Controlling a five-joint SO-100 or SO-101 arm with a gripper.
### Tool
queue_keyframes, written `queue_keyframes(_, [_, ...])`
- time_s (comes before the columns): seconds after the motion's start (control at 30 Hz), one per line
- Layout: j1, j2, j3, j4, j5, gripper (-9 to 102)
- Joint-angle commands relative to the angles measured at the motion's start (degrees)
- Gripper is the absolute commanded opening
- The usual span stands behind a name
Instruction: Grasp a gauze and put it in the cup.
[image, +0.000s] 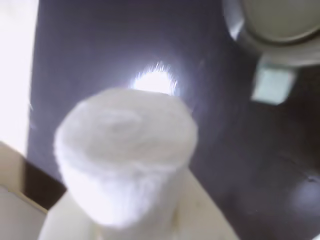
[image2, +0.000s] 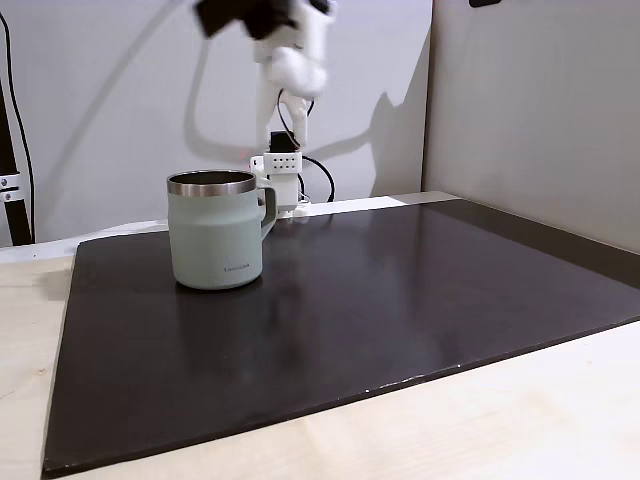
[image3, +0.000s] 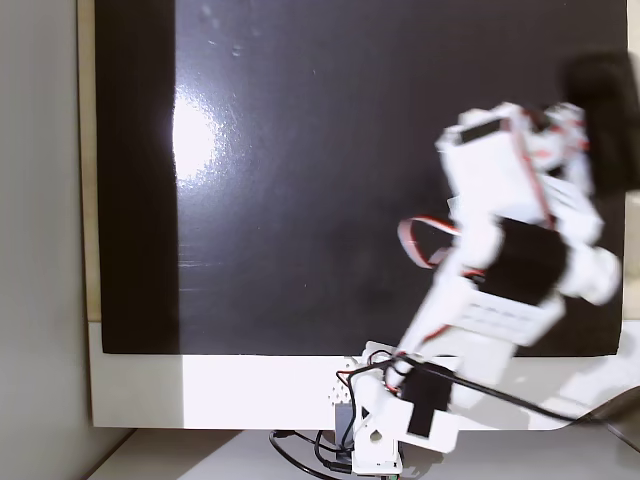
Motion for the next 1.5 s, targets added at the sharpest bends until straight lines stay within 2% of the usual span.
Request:
queue_keyframes(0.0, [6.9, 3.5, -3.1, -2.8, 3.4, 0])
queue_keyframes(0.3, [16.6, 0.3, -3.1, -6.1, 5.9, 0])
queue_keyframes(0.67, [15.9, -6.5, -0.9, -7.3, 5.7, 0])
queue_keyframes(1.1, [17.0, 4.1, 25.9, -19.2, 3.3, 0])
queue_keyframes(1.47, [16.7, 3.9, 26.3, -19.7, 3.5, 0])
